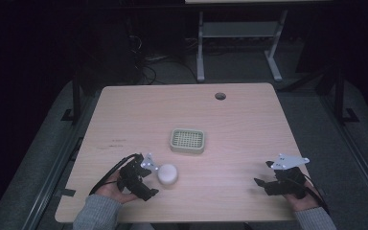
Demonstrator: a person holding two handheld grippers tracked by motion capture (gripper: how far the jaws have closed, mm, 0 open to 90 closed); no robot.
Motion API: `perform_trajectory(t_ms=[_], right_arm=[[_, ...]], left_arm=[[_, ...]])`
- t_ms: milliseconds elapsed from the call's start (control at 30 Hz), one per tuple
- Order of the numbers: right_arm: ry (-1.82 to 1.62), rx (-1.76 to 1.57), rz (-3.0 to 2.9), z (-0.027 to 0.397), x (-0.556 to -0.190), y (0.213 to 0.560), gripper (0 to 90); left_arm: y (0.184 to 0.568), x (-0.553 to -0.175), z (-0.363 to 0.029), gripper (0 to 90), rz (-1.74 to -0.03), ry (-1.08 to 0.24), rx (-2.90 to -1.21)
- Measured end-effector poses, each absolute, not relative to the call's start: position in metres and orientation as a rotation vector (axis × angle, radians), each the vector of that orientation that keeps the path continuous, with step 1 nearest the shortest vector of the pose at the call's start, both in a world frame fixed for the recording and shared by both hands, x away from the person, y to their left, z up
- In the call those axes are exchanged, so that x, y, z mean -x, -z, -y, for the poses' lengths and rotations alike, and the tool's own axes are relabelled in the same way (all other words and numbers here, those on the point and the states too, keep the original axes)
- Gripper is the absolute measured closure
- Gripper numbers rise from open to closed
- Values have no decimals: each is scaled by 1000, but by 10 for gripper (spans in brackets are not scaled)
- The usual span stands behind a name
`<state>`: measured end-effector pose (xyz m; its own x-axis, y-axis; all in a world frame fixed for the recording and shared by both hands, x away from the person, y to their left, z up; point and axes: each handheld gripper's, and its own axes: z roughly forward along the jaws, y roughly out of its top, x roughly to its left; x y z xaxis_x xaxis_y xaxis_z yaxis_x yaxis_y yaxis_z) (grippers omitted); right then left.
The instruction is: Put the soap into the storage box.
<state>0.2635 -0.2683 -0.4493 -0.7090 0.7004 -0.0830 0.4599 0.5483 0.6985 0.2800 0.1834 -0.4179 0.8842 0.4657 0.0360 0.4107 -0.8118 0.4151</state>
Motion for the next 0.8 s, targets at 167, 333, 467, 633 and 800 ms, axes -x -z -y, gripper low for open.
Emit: perform_trajectory(t_ms=[167,333,467,633,800], right_arm=[[-951,-953,-2434,268,-264,449,232],[-948,-950,-2435,268,-263,449,232],[-952,-954,-2434,268,-263,449,232],[-949,-950,-2436,268,-263,449,232],[-952,-945,-2436,267,-264,449,232]], left_arm=[[419,-283,-177,174,-638,-183,-2658],[418,-286,-172,174,-632,-177,-2658],[418,-288,-170,174,-632,-171,-2657],[417,-291,-167,174,-642,-162,-2659],[417,-295,-162,174,-628,-153,-2672]])
